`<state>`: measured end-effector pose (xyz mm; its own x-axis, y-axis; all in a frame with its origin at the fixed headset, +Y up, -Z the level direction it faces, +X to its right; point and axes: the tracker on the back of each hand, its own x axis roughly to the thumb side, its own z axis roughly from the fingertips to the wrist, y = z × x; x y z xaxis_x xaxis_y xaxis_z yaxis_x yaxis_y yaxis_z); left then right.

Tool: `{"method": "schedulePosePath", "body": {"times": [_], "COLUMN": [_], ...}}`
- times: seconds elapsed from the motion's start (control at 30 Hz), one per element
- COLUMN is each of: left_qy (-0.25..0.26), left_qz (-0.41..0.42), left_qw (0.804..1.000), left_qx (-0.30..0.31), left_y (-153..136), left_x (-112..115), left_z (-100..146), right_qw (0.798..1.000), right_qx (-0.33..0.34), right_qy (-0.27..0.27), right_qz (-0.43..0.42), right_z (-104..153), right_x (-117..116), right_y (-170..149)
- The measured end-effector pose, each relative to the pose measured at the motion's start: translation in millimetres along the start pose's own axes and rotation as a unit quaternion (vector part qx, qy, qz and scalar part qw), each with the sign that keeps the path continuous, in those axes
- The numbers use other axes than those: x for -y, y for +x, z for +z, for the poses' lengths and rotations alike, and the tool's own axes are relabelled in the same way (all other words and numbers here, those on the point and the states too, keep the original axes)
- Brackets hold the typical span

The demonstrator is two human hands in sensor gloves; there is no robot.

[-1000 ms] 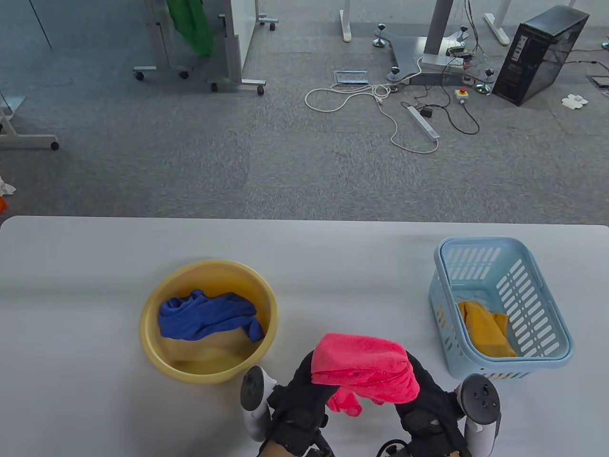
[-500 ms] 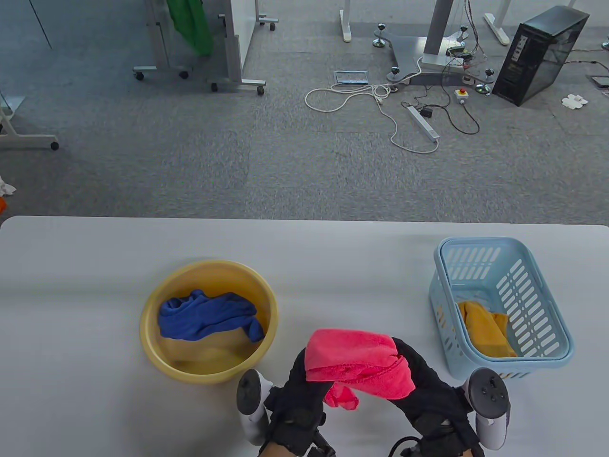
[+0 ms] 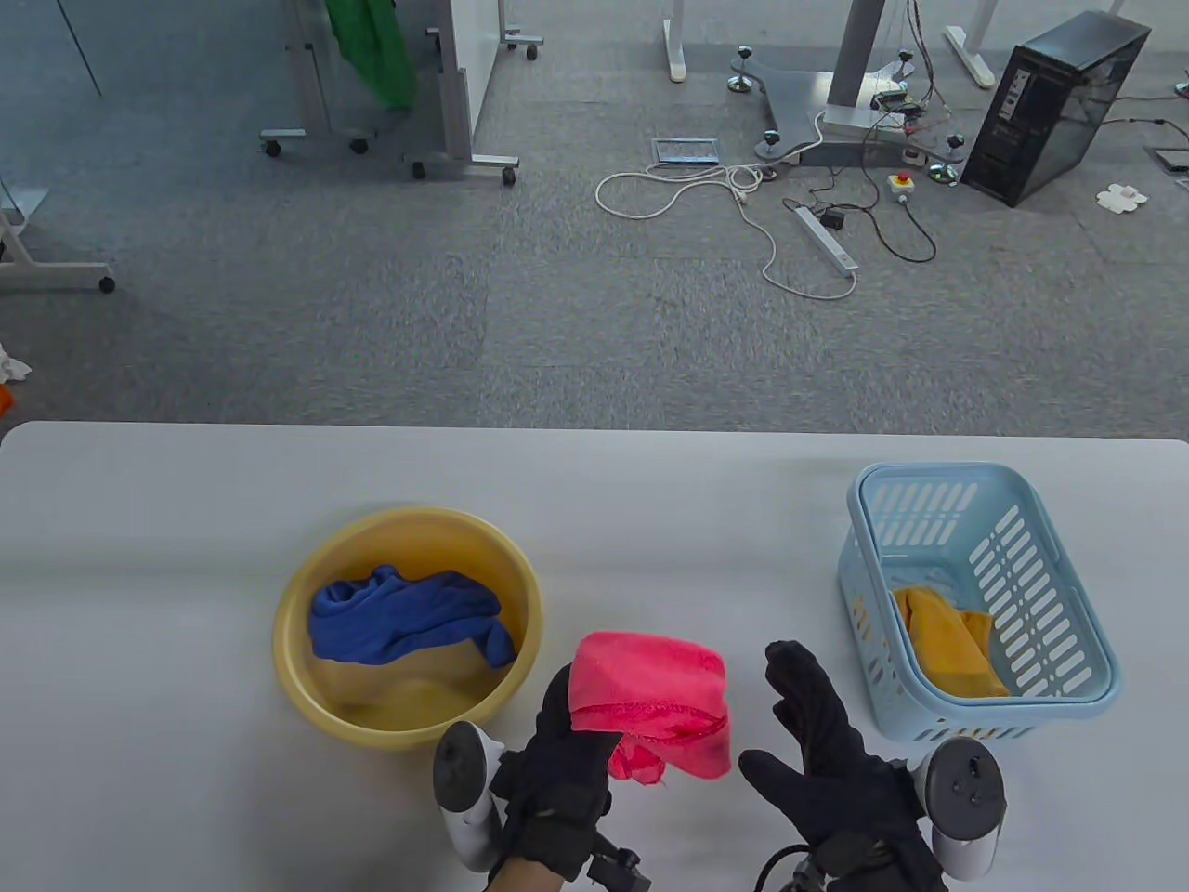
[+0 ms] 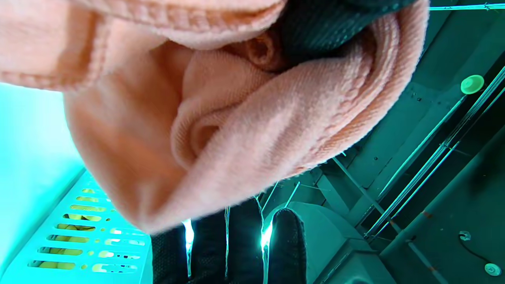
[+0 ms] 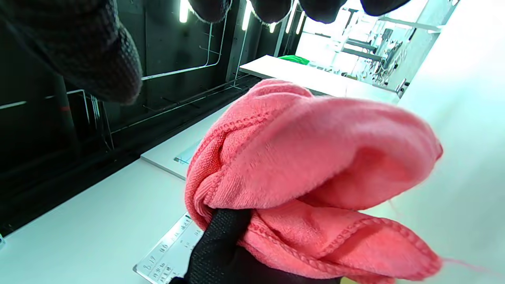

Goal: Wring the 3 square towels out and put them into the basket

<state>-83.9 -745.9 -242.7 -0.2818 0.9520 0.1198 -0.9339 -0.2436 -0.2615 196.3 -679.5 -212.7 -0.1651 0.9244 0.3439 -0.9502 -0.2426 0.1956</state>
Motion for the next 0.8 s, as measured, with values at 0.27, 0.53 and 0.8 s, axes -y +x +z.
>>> {"method": "schedulePosePath", "body": {"times": [0.27, 0.53, 0.8], "left_qy": [-0.051, -0.109, -0.168], "left_qz": [-0.048, 0.017, 0.133], "left_qw": [0.998, 0.994, 0.977], "left_qx": [0.006, 0.006, -0.014], "left_y": [4.5, 1.5, -0.3], "left_x": [12.9, 27.6, 45.3], "left_z": [-1.5, -2.8, -0.1], "right_qw": [0.999, 0.997, 0.990], "right_qx": [0.012, -0.035, -0.067], "right_qy": [0.009, 0.073, 0.117], "right_qz": [0.039, 0.021, -0.043], "right_z": [-0.7, -4.9, -4.6], "right_x": [-22.2, -46.7, -70.9], "right_y": [3.1, -13.8, -27.9]}}
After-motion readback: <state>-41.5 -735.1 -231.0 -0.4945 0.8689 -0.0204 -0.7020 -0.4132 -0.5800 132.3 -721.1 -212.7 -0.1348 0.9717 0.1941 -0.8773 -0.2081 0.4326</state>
